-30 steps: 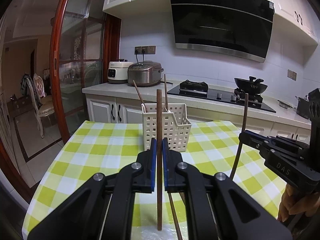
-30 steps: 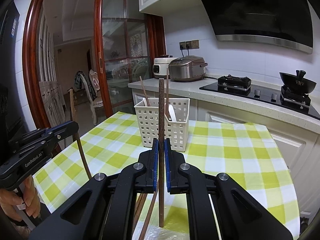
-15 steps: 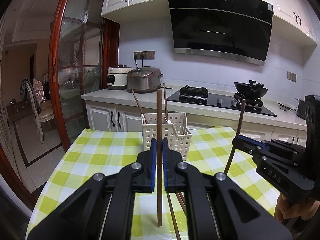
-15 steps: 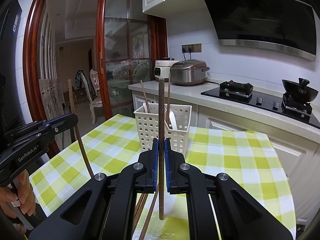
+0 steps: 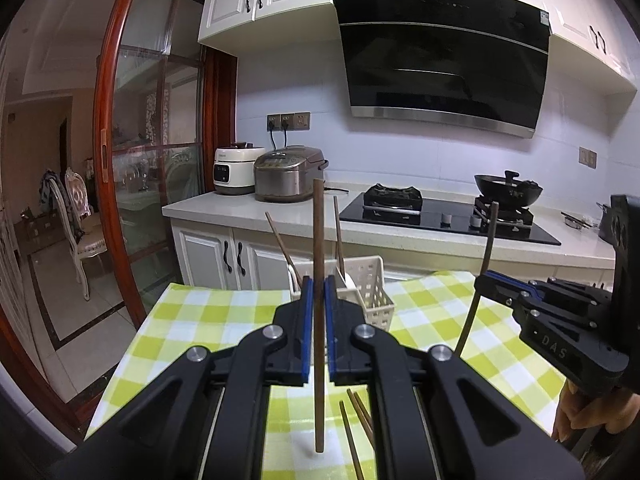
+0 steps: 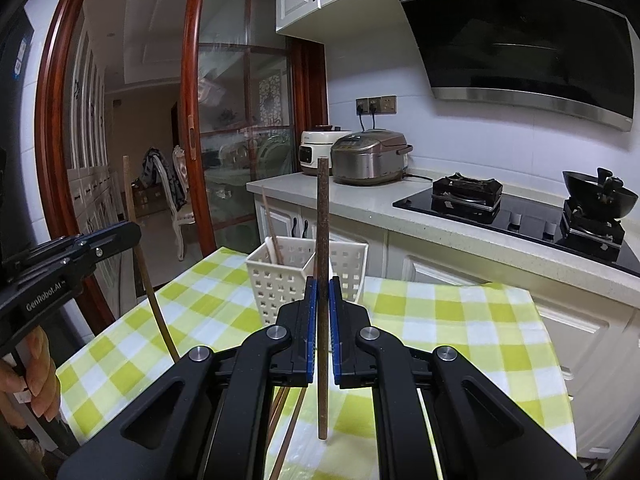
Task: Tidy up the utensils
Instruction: 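Carry the upright chopstick with the right tool over the caddy and lower it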
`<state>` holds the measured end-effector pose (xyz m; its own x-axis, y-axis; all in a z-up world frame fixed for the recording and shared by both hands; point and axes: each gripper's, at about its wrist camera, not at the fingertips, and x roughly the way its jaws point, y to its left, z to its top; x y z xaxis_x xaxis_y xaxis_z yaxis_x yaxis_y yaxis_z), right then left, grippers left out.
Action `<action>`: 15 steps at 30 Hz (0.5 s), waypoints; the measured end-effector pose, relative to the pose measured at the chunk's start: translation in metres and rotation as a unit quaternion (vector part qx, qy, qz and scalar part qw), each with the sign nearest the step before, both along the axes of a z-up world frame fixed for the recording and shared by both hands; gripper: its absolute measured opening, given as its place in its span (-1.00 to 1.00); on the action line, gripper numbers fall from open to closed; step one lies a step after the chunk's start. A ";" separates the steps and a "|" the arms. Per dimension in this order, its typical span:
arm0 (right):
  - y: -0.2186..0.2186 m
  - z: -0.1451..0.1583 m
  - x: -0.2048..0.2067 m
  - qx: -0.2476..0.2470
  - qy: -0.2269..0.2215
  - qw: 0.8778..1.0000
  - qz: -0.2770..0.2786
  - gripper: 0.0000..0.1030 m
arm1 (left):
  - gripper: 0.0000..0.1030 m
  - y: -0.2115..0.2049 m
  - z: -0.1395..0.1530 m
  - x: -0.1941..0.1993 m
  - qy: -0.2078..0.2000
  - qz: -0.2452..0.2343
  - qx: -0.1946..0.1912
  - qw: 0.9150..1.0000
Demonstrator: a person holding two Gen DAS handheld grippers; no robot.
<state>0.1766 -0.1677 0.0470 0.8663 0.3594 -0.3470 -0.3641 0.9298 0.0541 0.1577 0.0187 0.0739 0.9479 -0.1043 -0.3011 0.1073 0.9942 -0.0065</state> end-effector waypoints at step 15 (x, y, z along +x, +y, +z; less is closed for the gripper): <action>0.008 0.025 0.049 0.007 -0.008 1.000 0.001 -0.87 | -0.89 0.008 0.041 0.059 -0.006 0.002 -0.010 1.000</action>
